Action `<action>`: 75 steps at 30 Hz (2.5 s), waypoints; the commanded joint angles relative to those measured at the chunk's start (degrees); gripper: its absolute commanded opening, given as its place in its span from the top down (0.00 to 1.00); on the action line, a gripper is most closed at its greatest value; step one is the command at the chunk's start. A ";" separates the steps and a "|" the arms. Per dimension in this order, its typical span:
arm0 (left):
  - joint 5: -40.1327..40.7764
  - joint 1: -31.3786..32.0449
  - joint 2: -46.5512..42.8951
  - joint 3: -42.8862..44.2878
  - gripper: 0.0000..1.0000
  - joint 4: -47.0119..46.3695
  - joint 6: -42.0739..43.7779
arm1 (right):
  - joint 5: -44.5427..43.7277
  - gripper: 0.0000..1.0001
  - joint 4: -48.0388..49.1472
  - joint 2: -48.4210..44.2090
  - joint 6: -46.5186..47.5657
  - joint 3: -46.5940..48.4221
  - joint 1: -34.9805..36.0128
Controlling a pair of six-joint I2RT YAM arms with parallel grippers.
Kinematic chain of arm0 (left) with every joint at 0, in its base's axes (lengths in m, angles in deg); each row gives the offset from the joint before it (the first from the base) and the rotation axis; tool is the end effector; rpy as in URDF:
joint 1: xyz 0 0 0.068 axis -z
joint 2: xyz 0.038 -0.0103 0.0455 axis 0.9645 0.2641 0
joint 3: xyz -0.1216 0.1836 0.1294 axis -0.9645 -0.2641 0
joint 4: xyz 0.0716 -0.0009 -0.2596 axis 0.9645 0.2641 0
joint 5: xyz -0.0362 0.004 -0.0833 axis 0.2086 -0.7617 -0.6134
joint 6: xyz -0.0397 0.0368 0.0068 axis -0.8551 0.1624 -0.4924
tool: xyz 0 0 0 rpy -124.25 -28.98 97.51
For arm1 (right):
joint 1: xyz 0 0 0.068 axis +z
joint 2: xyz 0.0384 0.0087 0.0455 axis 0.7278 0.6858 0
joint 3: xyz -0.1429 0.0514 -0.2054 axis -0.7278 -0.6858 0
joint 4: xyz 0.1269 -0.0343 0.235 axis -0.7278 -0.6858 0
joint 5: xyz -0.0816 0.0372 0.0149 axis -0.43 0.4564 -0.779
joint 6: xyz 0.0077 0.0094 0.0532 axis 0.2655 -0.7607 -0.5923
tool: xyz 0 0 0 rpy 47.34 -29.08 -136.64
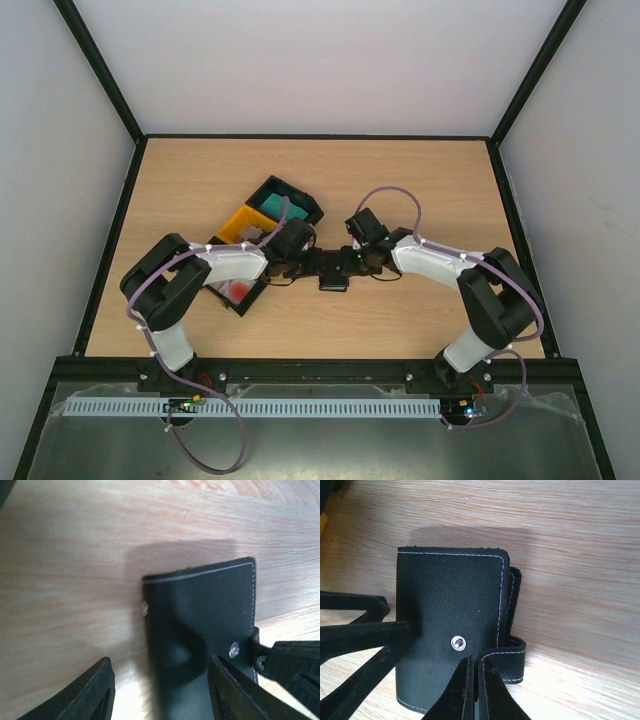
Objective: Put the credit cards into the card holder
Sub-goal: Close the card holder at the center of the board.
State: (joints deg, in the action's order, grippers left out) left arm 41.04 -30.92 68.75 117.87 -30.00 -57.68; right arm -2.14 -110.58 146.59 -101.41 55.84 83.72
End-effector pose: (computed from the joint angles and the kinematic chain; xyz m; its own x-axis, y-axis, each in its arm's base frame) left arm 0.2458 -0.2444 0.1178 -0.9299 -0.1005 -0.3539 0.1307 0.8090 -0.5732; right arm 0.2391 0.1939 0.1499 -0.9601 -0.0597 -0.2730 -0.1915 0.8519 0.4874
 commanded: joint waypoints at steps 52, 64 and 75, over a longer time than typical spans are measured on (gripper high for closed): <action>-2.79 1.30 5.11 -1.43 0.77 -4.61 -0.67 | -5.29 0.98 3.99 6.25 -4.79 2.79 0.34; -3.07 1.32 5.24 -1.52 0.77 -4.79 -0.86 | -3.50 0.98 6.75 7.31 -6.23 0.79 2.75; -2.71 1.30 5.20 -1.48 0.77 -4.37 -0.94 | -3.78 0.98 11.61 6.25 -8.17 -7.17 3.21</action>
State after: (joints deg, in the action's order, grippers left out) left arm 40.36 -30.72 71.91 117.72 -36.27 -58.80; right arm -4.89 -96.14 151.61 -108.27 53.53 86.14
